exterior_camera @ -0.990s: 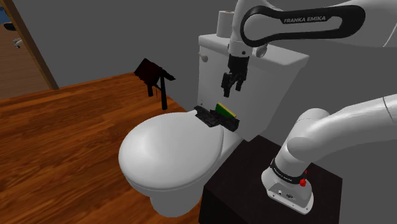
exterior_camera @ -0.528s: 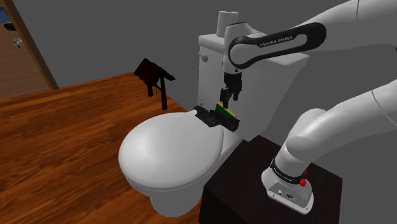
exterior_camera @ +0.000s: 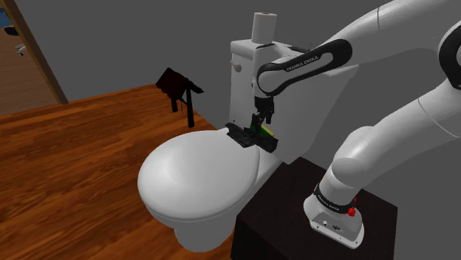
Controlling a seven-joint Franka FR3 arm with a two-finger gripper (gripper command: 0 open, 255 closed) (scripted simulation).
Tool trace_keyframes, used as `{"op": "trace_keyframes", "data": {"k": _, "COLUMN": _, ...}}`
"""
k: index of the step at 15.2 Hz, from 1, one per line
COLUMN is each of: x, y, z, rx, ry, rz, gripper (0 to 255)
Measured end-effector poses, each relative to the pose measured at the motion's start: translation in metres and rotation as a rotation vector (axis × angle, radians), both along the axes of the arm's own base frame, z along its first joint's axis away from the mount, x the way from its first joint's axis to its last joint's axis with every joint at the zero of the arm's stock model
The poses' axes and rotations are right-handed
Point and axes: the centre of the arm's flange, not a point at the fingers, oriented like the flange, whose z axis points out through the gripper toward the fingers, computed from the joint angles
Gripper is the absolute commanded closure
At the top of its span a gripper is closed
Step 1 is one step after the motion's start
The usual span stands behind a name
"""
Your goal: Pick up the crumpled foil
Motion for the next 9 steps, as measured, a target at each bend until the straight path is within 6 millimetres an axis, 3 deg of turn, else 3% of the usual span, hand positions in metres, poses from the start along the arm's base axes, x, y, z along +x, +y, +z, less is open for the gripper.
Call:
{"op": "trace_keyframes", "data": {"k": 3, "x": 0.001, "y": 0.000, "z": -0.011, "rx": -0.003, "ry": -0.008, "rz": 0.006, "gripper": 0}}
{"op": "trace_keyframes", "data": {"k": 4, "x": 0.001, "y": 0.000, "z": -0.016, "rx": -0.002, "ry": -0.003, "rz": 0.003, "gripper": 255}}
{"op": "trace_keyframes", "data": {"k": 9, "x": -0.006, "y": -0.005, "z": -0.031, "rx": -0.002, "ry": 0.023, "rz": -0.005, "gripper": 255}}
